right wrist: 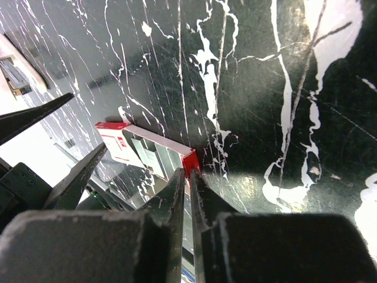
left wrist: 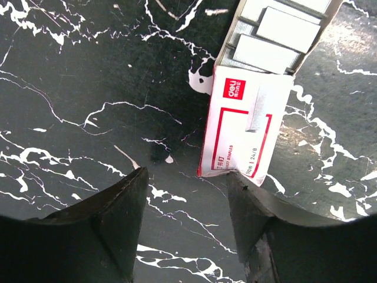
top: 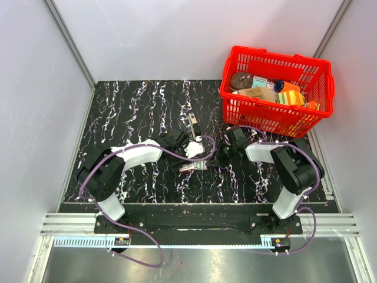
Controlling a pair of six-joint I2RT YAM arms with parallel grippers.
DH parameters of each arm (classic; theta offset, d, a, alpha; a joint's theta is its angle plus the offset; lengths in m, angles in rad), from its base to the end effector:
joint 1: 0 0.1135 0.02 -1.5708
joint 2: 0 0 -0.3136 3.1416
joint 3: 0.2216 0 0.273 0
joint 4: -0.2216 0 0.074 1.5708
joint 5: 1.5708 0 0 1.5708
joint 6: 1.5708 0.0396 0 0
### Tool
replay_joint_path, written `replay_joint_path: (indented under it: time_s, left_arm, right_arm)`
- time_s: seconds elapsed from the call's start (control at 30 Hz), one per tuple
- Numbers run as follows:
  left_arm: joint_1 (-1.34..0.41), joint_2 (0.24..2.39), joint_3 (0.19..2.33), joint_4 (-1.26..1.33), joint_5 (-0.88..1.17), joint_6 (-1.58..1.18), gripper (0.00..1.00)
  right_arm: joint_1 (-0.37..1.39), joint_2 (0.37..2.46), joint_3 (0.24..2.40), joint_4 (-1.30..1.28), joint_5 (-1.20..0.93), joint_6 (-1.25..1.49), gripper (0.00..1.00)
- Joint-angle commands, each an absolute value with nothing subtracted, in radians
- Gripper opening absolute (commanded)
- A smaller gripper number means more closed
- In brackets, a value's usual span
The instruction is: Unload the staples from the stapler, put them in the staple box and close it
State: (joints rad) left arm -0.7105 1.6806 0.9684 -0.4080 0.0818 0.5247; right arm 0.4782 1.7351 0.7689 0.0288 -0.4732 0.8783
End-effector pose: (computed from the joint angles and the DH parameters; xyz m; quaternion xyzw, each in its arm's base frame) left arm 0.2591 -0.2272 0.1944 0.5714 0.7887 -0.0604 0.2186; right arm 0.2906 0.1710 0.1498 0.1120 0.9199 0.3634 0.0960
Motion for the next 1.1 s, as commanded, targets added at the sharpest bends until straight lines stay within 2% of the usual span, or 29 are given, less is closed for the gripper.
replay_joint_path:
  time_s: [0.0,0.43,0.63,0.83,1.07]
  left_arm:
    - [-0.726,1.686,0.948,-0.341,0.055,0.58,0.6]
    - [-0.724,1.658,0.919,-0.291,0.075,0.696,0.6]
    - [-0.706,1.629,0.948,-0.33,0.078,0.655,0.62]
    - [-0.602,1.56,1.006,-0.417,0.153,0.6,0.65]
    - [-0.552,1.464,0.982,-0.479,0.228,0.563,0.66]
  right_arm:
    - [0.503,1.747,0.814,-0.026,-0.491,0.822,0.13]
    - [0.505,1.833,0.954,-0.161,-0.508,0.672,0.13]
    - [0.505,1.778,0.94,-0.224,-0.479,0.634,0.24]
    - [0.505,1.72,0.946,-0.271,-0.44,0.615,0.34]
    - [0.505,1.726,1.022,-0.322,-0.374,0.571,0.37]
